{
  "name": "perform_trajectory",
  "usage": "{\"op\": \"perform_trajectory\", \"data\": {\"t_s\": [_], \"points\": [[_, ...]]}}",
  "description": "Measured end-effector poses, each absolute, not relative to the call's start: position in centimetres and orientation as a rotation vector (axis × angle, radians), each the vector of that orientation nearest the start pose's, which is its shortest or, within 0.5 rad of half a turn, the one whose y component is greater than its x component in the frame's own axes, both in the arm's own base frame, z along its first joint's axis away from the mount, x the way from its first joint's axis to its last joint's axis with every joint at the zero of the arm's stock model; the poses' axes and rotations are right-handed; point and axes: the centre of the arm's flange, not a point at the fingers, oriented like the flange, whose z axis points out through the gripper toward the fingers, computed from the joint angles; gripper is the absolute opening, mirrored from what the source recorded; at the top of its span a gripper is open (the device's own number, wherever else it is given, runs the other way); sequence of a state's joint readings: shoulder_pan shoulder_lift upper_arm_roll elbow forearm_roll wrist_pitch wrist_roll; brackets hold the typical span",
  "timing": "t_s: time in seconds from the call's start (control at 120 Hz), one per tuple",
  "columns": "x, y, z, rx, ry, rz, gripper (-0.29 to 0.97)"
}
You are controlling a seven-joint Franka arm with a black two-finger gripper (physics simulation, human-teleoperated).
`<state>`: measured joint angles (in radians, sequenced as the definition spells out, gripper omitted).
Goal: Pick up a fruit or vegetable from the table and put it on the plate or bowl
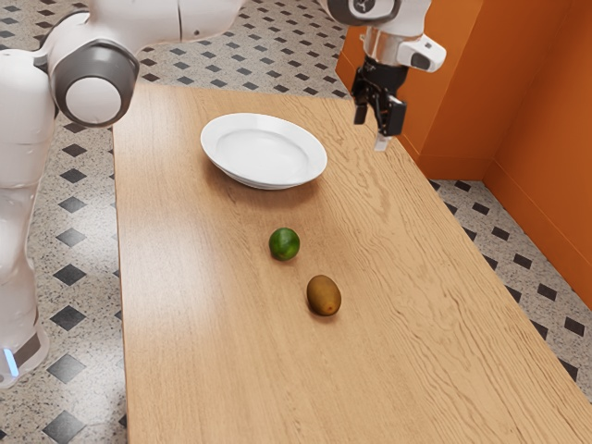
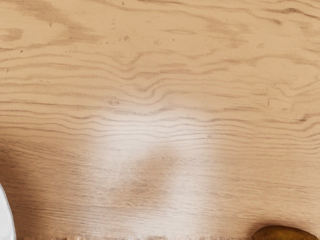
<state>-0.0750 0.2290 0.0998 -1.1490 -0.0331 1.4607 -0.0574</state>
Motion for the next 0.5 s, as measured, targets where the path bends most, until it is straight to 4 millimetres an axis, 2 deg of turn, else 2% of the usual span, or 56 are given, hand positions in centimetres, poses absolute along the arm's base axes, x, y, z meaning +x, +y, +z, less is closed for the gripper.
{"op": "perform_trajectory", "data": {"t_s": [0.05, 0.167, 0.258, 0.392, 0.5], "points": [[60.8, 0.2, 67.2, -3.148, -0.118, -0.088, 0.68], [59.9, 0.5, 64.3, -3.135, -0.126, 0.054, 0.68], [57.4, 0.0, 61.7, -3.12, -0.099, 0.141, 0.68], [56.0, 0.4, 57.3, -3.114, -0.089, 0.185, 0.68], [54.7, 0.4, 55.2, -3.121, -0.073, 0.158, 0.68]]}}
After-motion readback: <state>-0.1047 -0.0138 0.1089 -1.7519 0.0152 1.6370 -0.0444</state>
